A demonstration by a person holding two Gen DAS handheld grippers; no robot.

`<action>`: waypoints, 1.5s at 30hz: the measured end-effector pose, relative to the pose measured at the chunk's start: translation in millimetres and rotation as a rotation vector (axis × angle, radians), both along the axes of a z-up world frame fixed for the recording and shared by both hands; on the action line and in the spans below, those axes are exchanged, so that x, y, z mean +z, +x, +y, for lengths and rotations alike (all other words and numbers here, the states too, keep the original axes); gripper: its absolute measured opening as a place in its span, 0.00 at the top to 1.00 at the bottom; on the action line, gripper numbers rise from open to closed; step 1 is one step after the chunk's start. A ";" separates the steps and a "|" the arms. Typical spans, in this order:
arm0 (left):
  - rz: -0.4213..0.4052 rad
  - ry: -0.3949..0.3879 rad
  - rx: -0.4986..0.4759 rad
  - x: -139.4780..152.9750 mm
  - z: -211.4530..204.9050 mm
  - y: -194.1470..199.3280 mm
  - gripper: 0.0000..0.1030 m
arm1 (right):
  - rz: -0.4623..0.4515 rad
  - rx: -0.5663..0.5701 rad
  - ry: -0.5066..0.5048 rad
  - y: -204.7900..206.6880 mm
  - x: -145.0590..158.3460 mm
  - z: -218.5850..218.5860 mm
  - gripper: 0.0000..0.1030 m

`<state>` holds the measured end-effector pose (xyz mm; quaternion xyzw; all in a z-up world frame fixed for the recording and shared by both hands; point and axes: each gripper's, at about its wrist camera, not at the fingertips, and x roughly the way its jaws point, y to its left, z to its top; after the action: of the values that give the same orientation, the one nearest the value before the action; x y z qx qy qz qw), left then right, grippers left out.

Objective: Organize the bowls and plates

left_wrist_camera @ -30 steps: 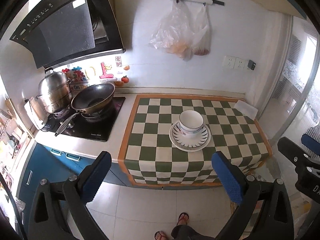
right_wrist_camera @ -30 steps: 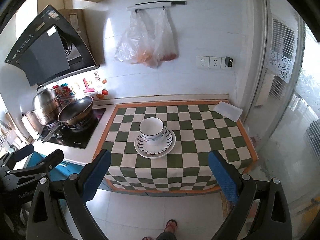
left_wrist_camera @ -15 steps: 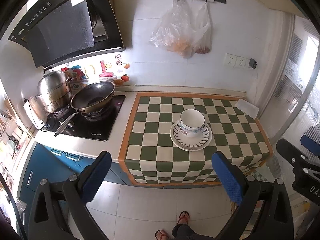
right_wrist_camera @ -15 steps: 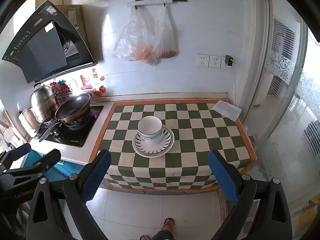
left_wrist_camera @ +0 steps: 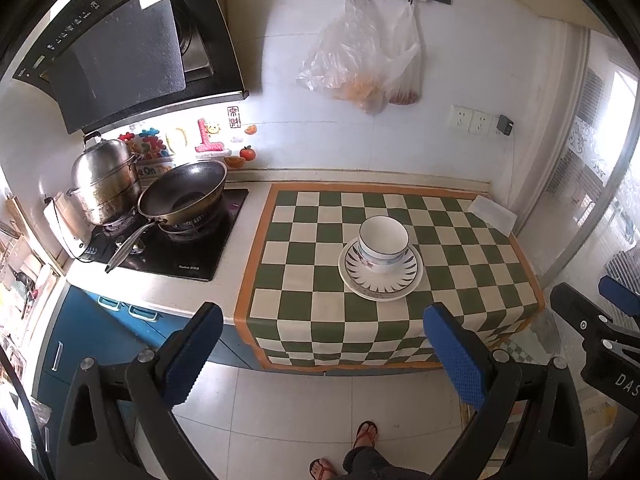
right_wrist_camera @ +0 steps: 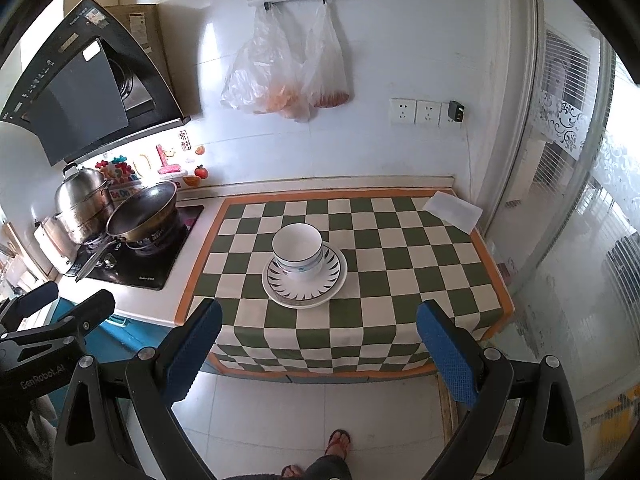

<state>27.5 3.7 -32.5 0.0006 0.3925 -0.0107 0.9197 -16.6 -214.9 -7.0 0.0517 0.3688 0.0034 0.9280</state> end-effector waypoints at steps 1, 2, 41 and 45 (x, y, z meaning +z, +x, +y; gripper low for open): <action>-0.001 -0.002 0.002 -0.3 0.3 0.2 0.00 | 0.002 0.000 0.001 0.1 -0.1 0.5 0.03; -0.002 -0.003 0.003 -0.7 0.6 0.3 0.00 | 0.001 0.000 0.001 -0.2 0.2 1.2 0.03; -0.005 0.001 0.006 0.9 -0.7 1.6 0.00 | 0.005 0.015 -0.011 3.5 -0.3 9.0 0.03; -0.004 0.001 0.008 0.8 -1.2 0.9 0.00 | 0.004 0.015 -0.012 3.9 -0.4 8.6 0.03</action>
<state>28.4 2.5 -31.6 -0.0003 0.3907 -0.0069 0.9205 -12.7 -206.2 -7.4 0.0434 0.3712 0.0081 0.9275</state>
